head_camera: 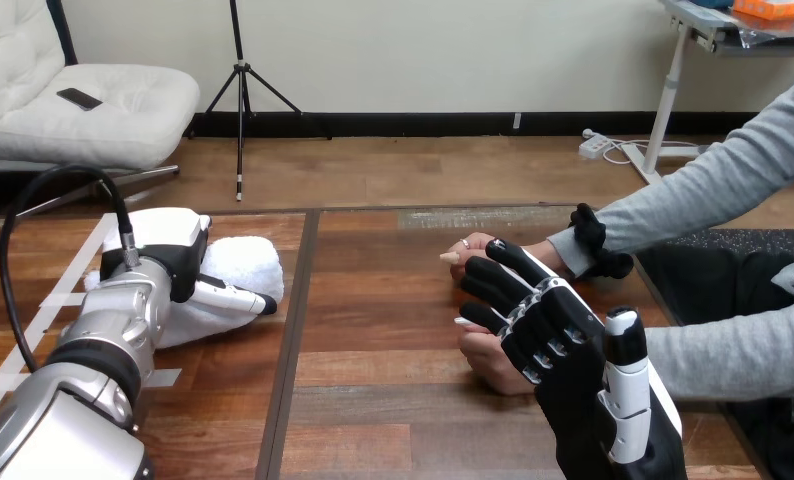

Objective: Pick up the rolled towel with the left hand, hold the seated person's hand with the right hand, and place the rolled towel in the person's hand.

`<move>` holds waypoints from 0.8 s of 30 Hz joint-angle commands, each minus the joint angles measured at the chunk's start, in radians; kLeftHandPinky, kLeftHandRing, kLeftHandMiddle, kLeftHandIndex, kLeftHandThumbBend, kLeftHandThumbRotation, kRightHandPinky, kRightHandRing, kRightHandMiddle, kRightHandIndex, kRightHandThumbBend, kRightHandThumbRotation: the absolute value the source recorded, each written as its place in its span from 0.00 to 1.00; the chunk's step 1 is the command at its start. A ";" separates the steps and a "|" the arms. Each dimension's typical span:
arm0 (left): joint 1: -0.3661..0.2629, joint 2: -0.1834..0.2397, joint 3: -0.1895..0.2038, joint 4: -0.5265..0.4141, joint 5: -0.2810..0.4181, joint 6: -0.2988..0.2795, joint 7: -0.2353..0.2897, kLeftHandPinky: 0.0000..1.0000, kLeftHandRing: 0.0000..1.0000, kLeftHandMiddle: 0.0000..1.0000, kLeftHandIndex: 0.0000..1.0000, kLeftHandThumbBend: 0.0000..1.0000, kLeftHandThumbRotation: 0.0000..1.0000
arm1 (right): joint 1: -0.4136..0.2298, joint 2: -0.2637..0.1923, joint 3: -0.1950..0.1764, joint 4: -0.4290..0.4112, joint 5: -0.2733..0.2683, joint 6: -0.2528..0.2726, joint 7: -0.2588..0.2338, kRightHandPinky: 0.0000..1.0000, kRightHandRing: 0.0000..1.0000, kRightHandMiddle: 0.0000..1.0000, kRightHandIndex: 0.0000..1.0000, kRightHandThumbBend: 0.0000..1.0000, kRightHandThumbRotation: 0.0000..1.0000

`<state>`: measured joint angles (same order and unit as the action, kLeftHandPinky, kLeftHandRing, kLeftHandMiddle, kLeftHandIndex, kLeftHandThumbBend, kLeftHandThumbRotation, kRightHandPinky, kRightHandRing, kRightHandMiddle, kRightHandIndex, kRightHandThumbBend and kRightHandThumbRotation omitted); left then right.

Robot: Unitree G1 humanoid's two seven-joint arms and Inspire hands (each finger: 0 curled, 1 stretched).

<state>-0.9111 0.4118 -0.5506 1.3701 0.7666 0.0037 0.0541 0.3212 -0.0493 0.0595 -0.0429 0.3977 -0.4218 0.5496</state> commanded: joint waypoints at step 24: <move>-0.088 -0.025 -0.008 -0.003 0.002 0.018 -0.009 1.00 1.00 1.00 1.00 1.00 0.71 | -0.010 -0.004 -0.009 -0.081 0.032 -0.013 0.004 0.87 0.88 0.86 0.86 0.68 1.00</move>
<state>-0.9122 0.3975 -0.5544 1.3701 0.7647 0.0199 0.0504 0.3449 -0.0511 0.0595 -0.0717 0.4166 -0.4216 0.5503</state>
